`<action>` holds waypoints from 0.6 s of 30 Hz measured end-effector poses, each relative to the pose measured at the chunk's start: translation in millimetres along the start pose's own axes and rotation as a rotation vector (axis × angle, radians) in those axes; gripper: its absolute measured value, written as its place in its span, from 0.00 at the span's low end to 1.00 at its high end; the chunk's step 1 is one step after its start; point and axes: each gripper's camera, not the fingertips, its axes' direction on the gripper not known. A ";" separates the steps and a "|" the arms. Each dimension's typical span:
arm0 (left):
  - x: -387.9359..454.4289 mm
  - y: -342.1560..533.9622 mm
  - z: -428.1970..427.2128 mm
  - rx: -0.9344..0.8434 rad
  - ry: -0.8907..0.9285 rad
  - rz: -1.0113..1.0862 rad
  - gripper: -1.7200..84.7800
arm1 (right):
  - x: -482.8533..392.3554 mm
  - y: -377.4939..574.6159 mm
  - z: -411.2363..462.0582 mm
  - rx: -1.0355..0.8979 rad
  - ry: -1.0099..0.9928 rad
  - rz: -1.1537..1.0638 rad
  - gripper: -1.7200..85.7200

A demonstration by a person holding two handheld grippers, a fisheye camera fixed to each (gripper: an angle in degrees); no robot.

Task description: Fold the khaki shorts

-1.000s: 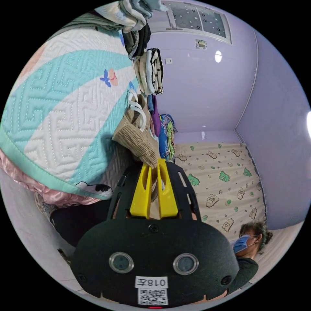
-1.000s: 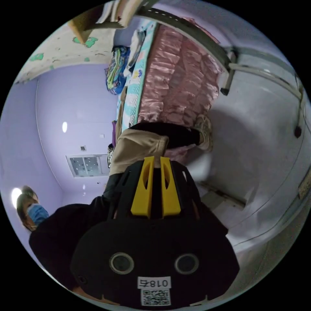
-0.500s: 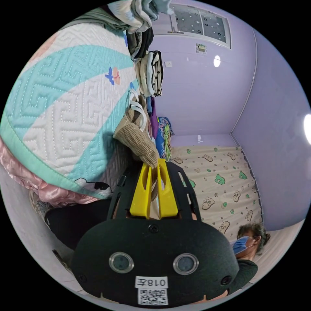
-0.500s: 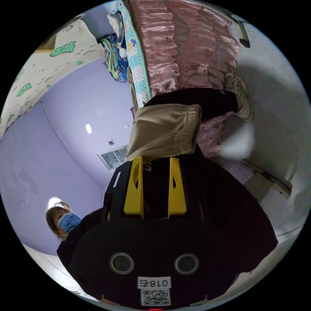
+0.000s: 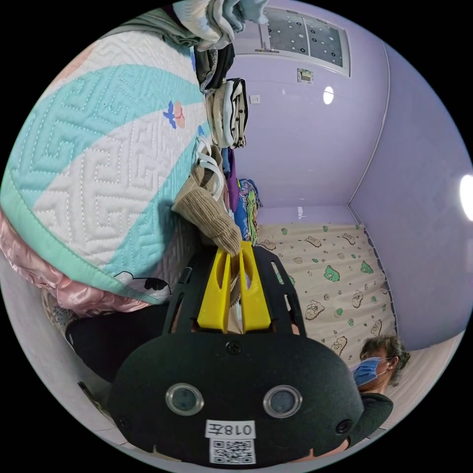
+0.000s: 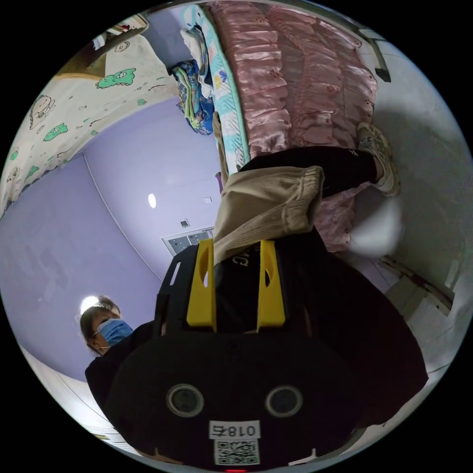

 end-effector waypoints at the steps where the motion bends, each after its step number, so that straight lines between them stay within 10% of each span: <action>1: 1.1 0.1 1.5 0.000 -0.001 0.001 0.01 | 0.0 1.6 2.9 0.001 -0.004 0.006 0.17; 11: 13.3 6.2 12.3 0.003 -0.031 0.003 0.01 | -15.6 40.7 54.7 0.050 0.047 0.103 0.06; 18: 44.8 4.5 22.8 -0.003 -0.107 0.064 0.01 | -132.8 73.6 75.7 0.269 0.061 -0.293 0.02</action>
